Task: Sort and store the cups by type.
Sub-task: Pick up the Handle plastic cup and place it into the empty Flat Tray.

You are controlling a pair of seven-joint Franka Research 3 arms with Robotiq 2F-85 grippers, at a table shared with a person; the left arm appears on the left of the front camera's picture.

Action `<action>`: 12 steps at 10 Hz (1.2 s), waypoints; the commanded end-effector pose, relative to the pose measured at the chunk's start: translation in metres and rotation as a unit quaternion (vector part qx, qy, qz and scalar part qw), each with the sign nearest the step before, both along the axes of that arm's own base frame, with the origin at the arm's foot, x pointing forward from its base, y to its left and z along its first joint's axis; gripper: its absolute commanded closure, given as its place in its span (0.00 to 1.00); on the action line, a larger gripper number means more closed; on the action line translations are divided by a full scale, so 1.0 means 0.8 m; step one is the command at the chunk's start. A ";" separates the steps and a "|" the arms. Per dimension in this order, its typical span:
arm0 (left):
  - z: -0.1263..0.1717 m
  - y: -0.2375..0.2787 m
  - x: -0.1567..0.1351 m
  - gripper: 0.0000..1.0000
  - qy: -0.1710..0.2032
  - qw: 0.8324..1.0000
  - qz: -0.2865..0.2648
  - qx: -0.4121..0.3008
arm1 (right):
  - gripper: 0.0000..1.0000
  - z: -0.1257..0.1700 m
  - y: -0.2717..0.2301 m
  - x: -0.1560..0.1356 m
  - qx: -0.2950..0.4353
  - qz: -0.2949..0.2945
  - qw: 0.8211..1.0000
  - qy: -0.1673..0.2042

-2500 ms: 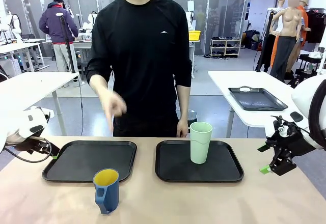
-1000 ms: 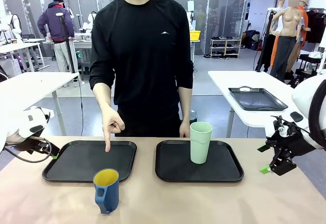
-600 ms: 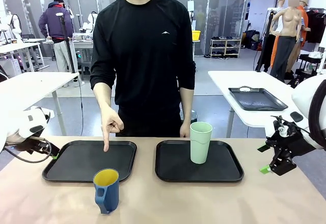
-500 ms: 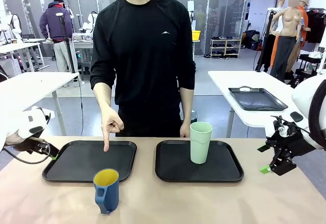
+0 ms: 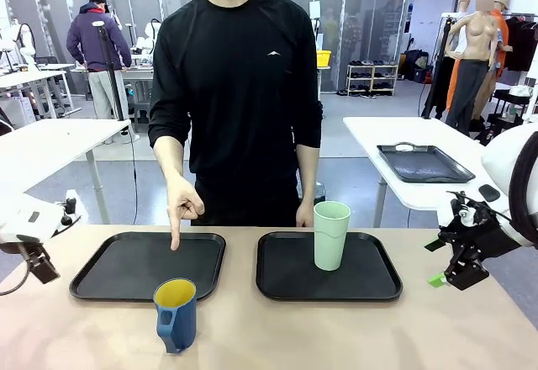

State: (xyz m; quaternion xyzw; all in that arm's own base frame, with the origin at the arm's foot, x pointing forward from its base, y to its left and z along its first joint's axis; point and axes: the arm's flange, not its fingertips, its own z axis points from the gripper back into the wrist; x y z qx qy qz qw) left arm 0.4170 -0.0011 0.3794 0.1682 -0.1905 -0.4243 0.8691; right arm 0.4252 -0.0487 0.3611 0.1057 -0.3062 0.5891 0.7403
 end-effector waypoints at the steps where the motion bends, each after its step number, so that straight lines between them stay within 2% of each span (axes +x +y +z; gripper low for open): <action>1: 0.012 0.009 -0.018 0.00 0.002 0.991 -0.125 0.056 | 0.00 0.001 0.000 0.001 -0.001 0.002 1.000 0.002; 3: 0.011 0.007 -0.035 0.00 0.055 0.970 -0.218 0.095 | 0.00 0.001 0.000 0.001 -0.001 0.002 1.000 0.002; 4: 0.008 0.005 -0.043 0.00 0.095 0.955 -0.258 0.107 | 0.00 0.001 0.000 0.001 -0.001 0.002 1.000 0.002; 5: 0.007 0.004 -0.048 0.00 0.125 0.943 -0.283 0.119 | 0.00 0.001 0.000 0.001 -0.001 0.002 1.000 0.002; 6: 0.005 0.003 -0.049 0.00 0.127 0.944 -0.275 0.132 | 0.00 0.001 0.000 0.001 -0.001 0.002 1.000 0.002; 7: -0.013 -0.014 -0.011 0.00 0.090 0.957 -0.256 0.105 | 0.00 0.001 0.000 0.001 -0.001 0.002 1.000 0.002; 10: -0.013 -0.014 -0.011 0.00 0.090 0.957 -0.256 0.105 | 0.00 0.001 0.000 0.001 -0.001 0.002 1.000 0.002; 11: -0.008 -0.012 -0.016 0.00 0.104 0.952 -0.266 0.112 | 0.00 0.001 0.000 0.001 -0.001 0.002 1.000 0.002; 12: -0.029 -0.033 -0.012 0.00 0.125 0.936 -0.316 0.092 | 0.00 0.001 0.000 0.001 -0.001 0.002 1.000 0.002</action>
